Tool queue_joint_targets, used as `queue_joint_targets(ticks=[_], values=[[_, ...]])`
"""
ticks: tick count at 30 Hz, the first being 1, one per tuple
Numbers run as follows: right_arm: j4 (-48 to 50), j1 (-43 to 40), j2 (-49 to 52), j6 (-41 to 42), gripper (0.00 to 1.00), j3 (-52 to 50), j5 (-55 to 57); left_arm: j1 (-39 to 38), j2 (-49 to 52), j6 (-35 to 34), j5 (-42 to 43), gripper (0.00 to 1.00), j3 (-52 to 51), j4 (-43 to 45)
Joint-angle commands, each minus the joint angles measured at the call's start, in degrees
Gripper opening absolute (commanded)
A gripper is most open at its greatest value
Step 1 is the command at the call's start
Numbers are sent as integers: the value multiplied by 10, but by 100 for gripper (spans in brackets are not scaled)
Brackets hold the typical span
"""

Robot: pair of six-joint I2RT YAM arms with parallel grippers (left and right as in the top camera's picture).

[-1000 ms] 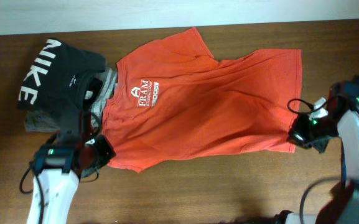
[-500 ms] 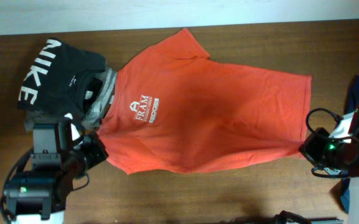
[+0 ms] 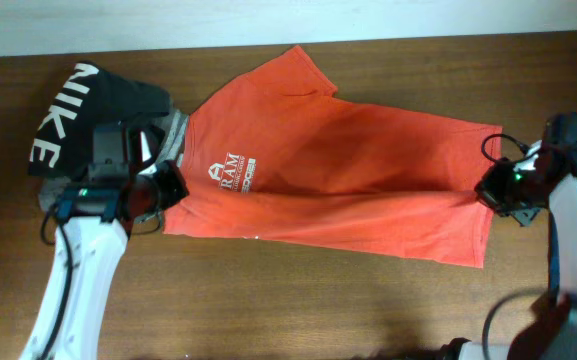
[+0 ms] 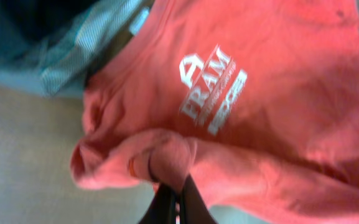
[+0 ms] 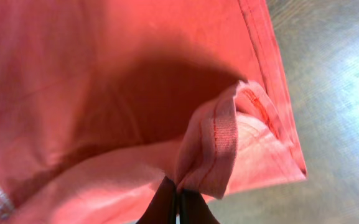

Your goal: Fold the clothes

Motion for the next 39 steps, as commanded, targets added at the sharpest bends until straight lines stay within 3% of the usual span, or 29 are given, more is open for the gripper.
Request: queue_joint_targets(ticks=[1, 12, 29, 37, 39], values=[[24, 3, 58, -2, 4, 5, 7, -5, 49, 22, 17, 1, 6, 40], [101, 3, 111, -1, 4, 5, 7, -38, 133, 56, -27, 0, 6, 188], [125, 2, 112, 23, 4, 5, 58, -40, 164, 66, -92, 0, 6, 253], [114, 2, 112, 27, 4, 4, 71, -40, 164, 25, -117, 1, 6, 252], [108, 2, 112, 27, 10, 3, 71, -40, 164, 26, -117, 1, 6, 252]])
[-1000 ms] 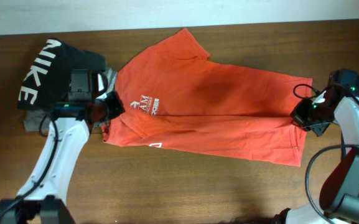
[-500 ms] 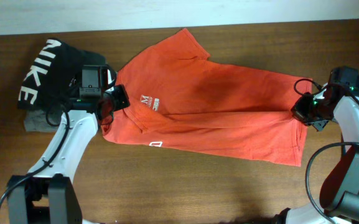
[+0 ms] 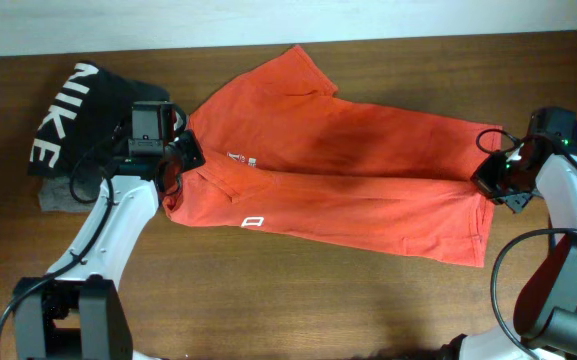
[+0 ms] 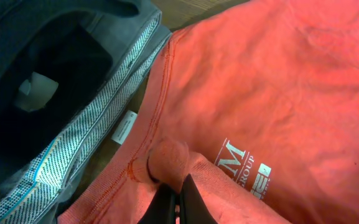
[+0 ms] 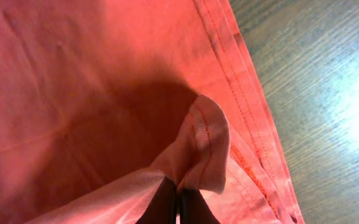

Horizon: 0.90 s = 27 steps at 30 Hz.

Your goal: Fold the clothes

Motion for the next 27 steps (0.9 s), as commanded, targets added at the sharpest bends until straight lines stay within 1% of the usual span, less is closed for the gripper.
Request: queue_joint_targets(ticks=[1, 3, 4, 5, 7, 9, 11, 13, 15, 18, 19, 21, 23, 27], values=[[-9, 2, 2, 9, 14, 3, 21, -2, 5, -12, -15, 1, 5, 1], [-12, 2, 2, 8, 17, 3, 21, -2, 5, -12, -15, 1, 5, 1], [-13, 2, 2, 7, 19, 3, 21, -2, 5, -12, -15, 7, 5, 1], [-17, 1, 2, 3, 29, 3, 21, -2, 5, -12, -15, 33, 5, 1], [-20, 1, 2, 0, 31, 3, 21, -2, 5, -7, -15, 49, 5, 1], [-24, -3, 2, 0, 32, 3, 20, -2, 5, -5, -13, 65, 5, -1], [-25, -11, 2, -3, 32, 3, 15, -1, 5, 3, -8, 73, 5, -4], [-23, -16, 2, -34, 32, 4, -6, -2, 5, 6, 4, 75, 6, -11], [-24, -16, 2, -83, 32, 7, -48, -2, 5, 48, 59, 75, 14, -19], [-37, -16, 1, -104, 32, 23, -60, -2, 5, 93, 112, 75, 48, -60], [-51, -16, 1, -104, 33, 39, -60, -2, 5, 96, 115, 74, 74, -88], [-70, -16, 1, -105, 37, 70, -60, -2, 5, 125, 125, 70, 119, -122], [-86, -16, 1, -106, 41, 117, -60, -3, 12, 156, 125, 70, 185, -156], [-93, -16, 4, -105, 44, 195, -60, -3, 61, 197, 130, 69, 308, -201]])
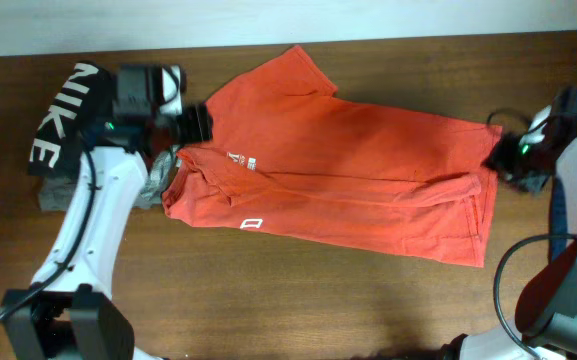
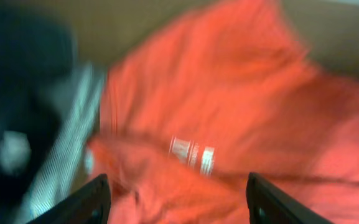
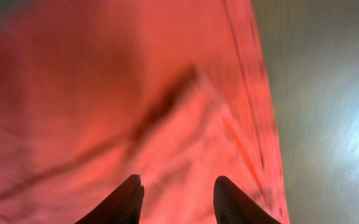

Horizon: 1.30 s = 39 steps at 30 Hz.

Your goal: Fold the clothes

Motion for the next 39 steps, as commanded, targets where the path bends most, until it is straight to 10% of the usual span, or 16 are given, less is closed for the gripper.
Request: queue_joint_targets(ticks=[1, 11, 14, 29, 34, 39], values=[[0, -2, 2, -9, 44, 71, -10, -3, 62, 72, 28, 69, 119, -24], [36, -2, 35, -7, 59, 98, -10, -79, 381, 91, 90, 77, 400, 52], [16, -2, 35, -7, 59, 98, -10, -102, 448, 91, 86, 93, 414, 139], [-38, -2, 35, -9, 59, 98, -9, -96, 537, 57, -74, 95, 414, 210], [-43, -2, 35, -9, 59, 98, -9, -93, 553, 57, -72, 77, 414, 176], [-49, -2, 35, -9, 59, 98, -9, -93, 554, 59, -72, 31, 415, 165]])
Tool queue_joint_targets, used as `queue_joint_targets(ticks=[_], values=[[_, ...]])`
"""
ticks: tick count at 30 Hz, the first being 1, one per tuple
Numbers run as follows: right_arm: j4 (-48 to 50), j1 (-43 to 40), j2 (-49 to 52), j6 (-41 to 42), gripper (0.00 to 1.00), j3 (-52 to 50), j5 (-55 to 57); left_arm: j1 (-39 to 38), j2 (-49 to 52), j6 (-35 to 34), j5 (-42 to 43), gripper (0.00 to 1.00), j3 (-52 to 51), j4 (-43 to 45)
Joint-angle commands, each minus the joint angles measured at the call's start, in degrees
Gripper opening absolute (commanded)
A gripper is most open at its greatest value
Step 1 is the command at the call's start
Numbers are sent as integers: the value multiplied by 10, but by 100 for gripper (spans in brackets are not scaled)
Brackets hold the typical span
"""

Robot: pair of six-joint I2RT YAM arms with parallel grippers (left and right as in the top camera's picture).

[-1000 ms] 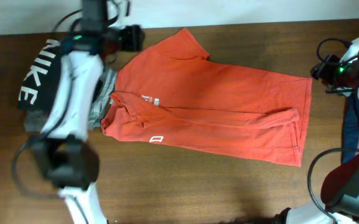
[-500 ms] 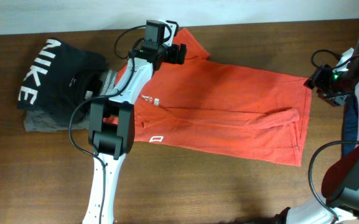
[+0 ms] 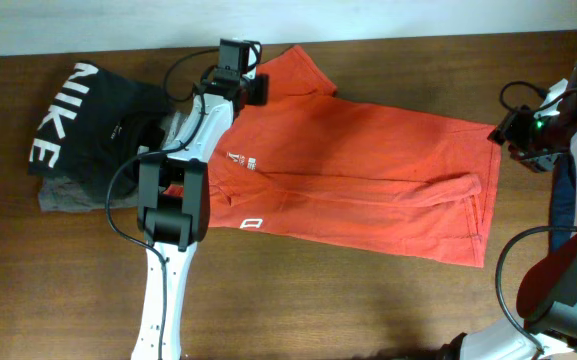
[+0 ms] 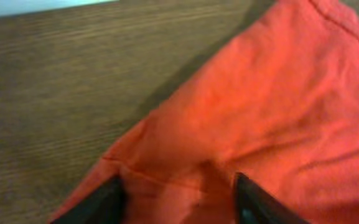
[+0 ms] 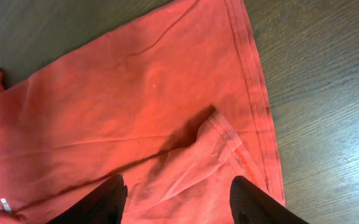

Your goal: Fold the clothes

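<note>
An orange T-shirt (image 3: 368, 170) lies spread across the wooden table, with a lengthwise fold running along its middle and a small white print facing up. My left gripper (image 3: 250, 90) hovers open over the shirt's far left part by the sleeve; in its wrist view the gripper (image 4: 179, 202) has orange cloth (image 4: 260, 112) below the gap and nothing between the fingers. My right gripper (image 3: 513, 130) is open above the shirt's right hem. In its own view the right gripper (image 5: 180, 202) hangs over the folded flap (image 5: 219, 134), apart from it.
A black garment with white NIKE lettering (image 3: 78, 110) lies at the far left, on top of a grey one (image 3: 63, 195), touching the shirt's left edge. Bare wooden table (image 3: 368, 300) runs along the near side. The table's far edge (image 3: 418, 35) meets a white wall.
My left gripper has moved from the shirt's collar area to the far side, by the sleeve. My right gripper has shifted slightly toward the far right corner. Both are still open; the shirt has not moved.
Both grippers were first shut on pinches of the shirt, left at the shoulder end and right at the hem end. Then, still shut, they were farther back, with a fold lying along the shirt. Then both were open and clear of the cloth, and now stand farther off.
</note>
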Motion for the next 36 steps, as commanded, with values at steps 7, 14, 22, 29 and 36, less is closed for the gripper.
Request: queue_joint_targets(ticks=[7, 14, 22, 29, 36], values=[[-25, -2, -2, -6, 59, 6, 21, 0, -3, -2, 0, 99, 50, -94], [-68, -15, 13, 10, 63, 6, 60, 12, -63, -1, -2, 99, 197, -264], [-170, -16, 33, -6, 74, -75, 52, 27, -134, -2, -2, 99, 289, -549], [-64, -4, 33, -40, 66, -247, -34, 36, -156, -2, -2, 99, 289, -708], [-8, 10, 33, 28, 8, -324, 131, 58, -185, -1, -2, 99, 289, -736]])
